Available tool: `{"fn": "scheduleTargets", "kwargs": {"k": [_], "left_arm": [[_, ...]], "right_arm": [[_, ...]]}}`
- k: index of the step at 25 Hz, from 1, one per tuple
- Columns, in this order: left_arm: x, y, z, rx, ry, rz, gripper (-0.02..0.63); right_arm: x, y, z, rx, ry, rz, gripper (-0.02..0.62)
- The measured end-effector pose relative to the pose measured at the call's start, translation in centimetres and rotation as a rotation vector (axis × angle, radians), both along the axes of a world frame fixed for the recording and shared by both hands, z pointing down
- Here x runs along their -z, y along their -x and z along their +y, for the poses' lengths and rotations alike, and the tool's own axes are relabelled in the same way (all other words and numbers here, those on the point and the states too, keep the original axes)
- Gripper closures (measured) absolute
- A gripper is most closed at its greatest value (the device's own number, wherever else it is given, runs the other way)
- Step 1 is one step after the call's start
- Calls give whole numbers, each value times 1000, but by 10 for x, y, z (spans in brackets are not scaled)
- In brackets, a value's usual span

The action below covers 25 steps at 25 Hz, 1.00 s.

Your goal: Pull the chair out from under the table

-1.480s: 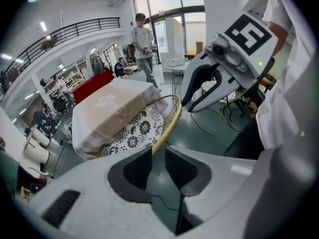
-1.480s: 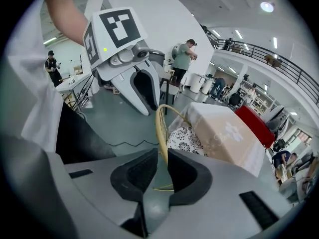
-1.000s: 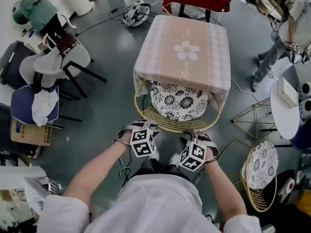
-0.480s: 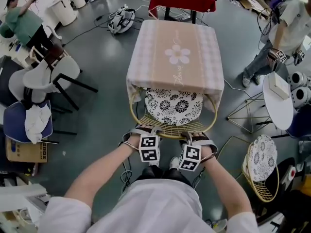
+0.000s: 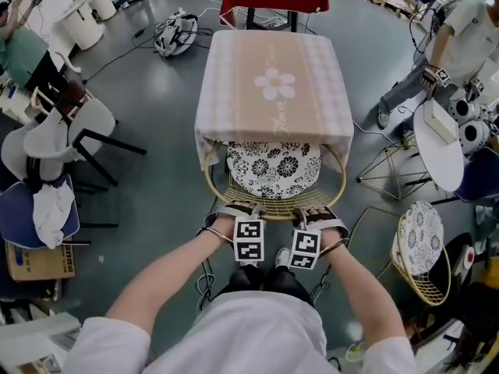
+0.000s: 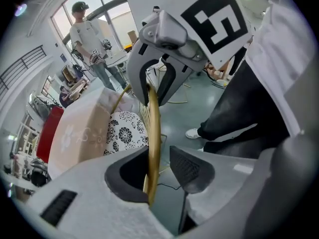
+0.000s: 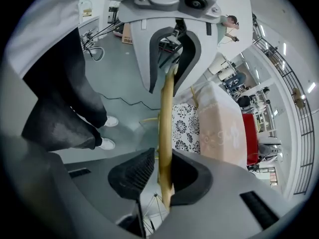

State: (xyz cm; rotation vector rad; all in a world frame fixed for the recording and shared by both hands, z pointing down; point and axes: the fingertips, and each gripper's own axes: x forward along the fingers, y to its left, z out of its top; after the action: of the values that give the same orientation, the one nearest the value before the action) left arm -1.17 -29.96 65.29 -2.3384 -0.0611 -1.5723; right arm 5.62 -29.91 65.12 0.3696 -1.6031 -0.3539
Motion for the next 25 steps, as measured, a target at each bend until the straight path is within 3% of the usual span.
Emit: {"fn": "scheduleTargets", "kwargs": {"k": [3, 9, 25], "left_arm": [[1, -3, -4, -1, 14, -7, 543], [1, -3, -4, 2, 48, -16, 546], [-2, -1, 2, 9, -3, -65, 549]], "right_arm": [[1, -2, -1, 10, -6, 24, 534], [-1, -3, -2, -21, 1, 50, 537], [-1, -3, 5, -8, -9, 79, 558]]}}
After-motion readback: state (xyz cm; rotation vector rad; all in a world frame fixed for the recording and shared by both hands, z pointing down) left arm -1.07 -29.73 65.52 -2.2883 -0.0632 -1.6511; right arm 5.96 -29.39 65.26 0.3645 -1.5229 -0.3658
